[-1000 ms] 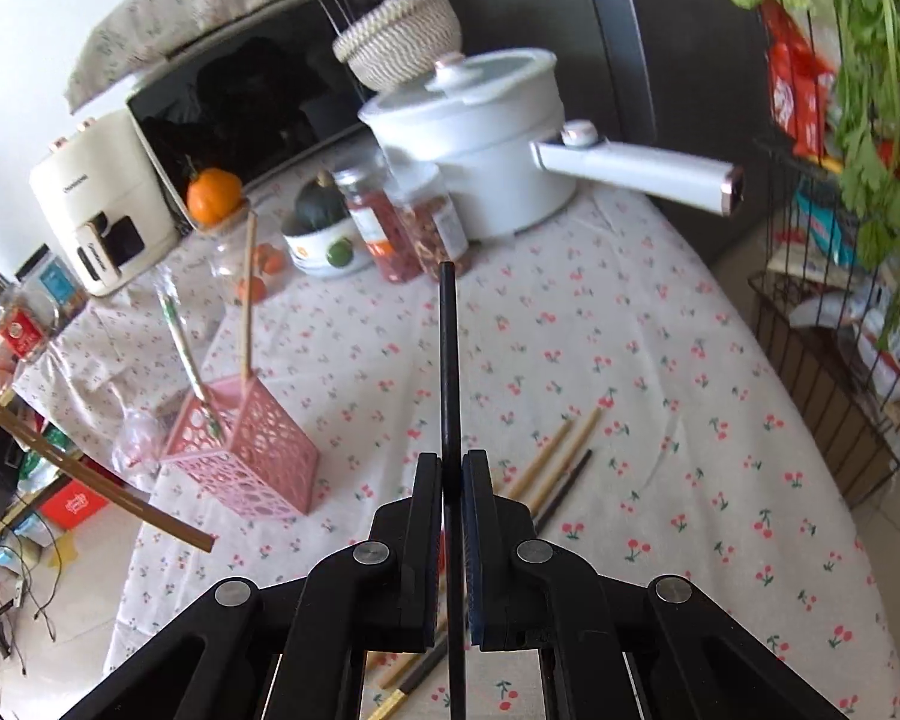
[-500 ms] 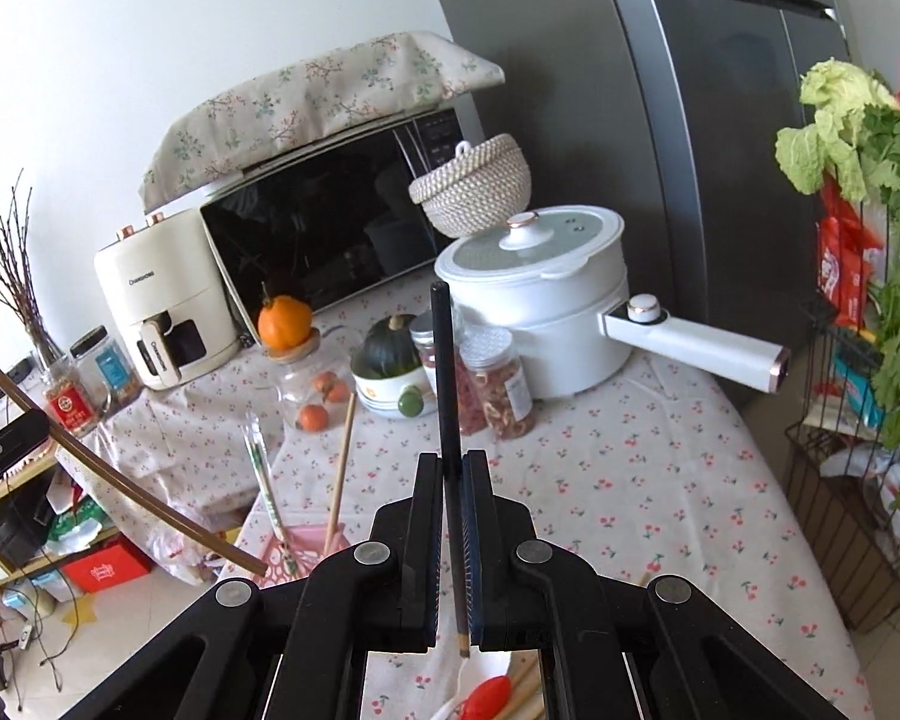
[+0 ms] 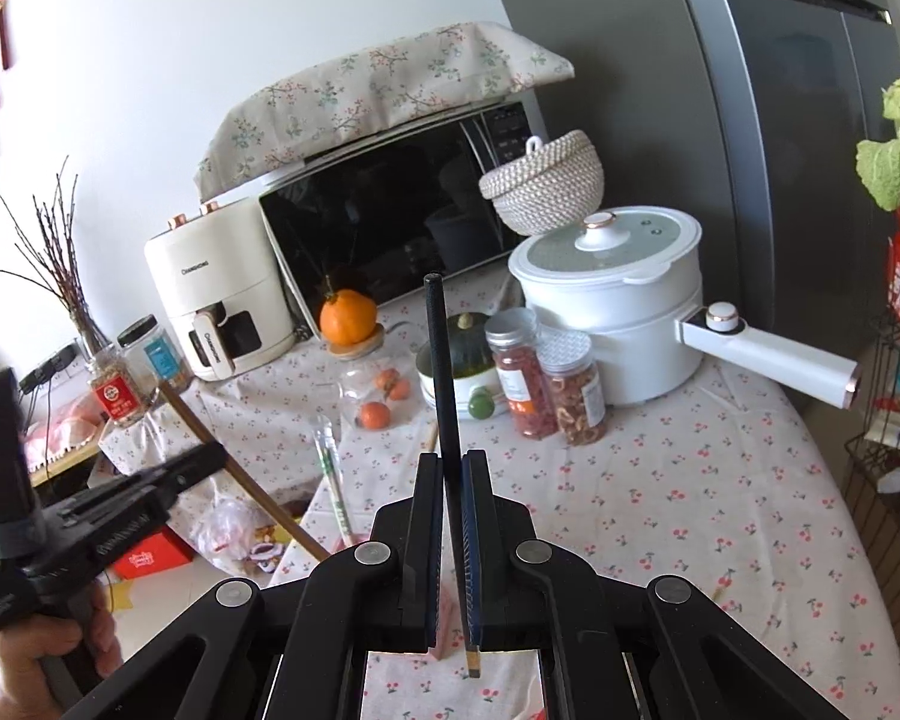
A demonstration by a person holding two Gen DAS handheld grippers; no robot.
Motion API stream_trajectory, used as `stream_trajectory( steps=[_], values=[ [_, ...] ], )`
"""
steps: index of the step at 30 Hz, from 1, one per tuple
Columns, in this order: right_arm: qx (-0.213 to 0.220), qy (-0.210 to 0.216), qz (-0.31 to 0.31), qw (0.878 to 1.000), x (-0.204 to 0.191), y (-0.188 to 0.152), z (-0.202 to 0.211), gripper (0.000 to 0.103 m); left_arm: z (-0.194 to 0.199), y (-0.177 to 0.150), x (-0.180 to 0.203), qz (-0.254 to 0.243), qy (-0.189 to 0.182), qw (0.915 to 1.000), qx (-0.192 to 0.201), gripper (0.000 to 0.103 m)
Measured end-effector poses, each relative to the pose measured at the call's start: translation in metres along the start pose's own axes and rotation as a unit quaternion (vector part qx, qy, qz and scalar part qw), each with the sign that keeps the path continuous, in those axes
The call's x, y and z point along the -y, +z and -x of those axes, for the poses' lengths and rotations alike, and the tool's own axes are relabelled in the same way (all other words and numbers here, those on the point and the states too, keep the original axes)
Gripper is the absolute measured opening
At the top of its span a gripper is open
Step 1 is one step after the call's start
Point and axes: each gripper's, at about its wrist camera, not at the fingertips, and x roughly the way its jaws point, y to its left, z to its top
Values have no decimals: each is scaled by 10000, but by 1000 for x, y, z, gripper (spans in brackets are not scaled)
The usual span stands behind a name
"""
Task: Organize utensils
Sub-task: 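Carry both held chopsticks into the pink basket and open both tools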
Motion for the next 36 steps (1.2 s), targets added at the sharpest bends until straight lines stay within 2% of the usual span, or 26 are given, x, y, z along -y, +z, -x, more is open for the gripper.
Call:
stream_trajectory(
  steps=[3,6,9,10,11,13,16,19,22,25,29,36],
  values=[
    [76,122,-21,9999,-7,4,-1,4,-23,-5,1,-133,-104,9996,-246,4],
    [132,225,-24,9997,-14,7,-6,4,-39,-9,0,-120,-295,9990,-302,4],
    [141,303,-51,9994,-20,8,-13,4,-50,-11,-2,-43,-513,9983,-279,13],
    [141,321,-63,9994,-22,8,-15,4,-52,-12,-3,9,-536,9981,-295,31],
    [127,344,-81,9993,-24,9,-18,4,-53,-13,-6,96,-535,9982,-269,55],
    [109,384,-142,9991,-26,9,-23,4,-51,-13,-12,299,-485,9983,-125,71],
    [158,412,-211,9988,-31,10,-28,4,-46,-11,-20,542,-517,9971,-168,72],
    [238,407,-251,9986,-35,11,-31,4,-39,-14,-27,642,-380,9967,-323,79],
    [301,371,-326,9983,-38,13,-38,4,-32,-23,-32,634,-138,9960,-615,84],
    [435,292,-412,9978,-40,15,-43,4,-31,-38,-40,691,123,9921,-1042,85],
    [557,149,-475,9972,-43,13,-55,4,-30,-52,-49,738,139,9879,-1354,85],
    [132,-138,-484,9986,-48,-4,-94,5,-27,-58,-52,657,187,9868,-1471,86]
  ],
)
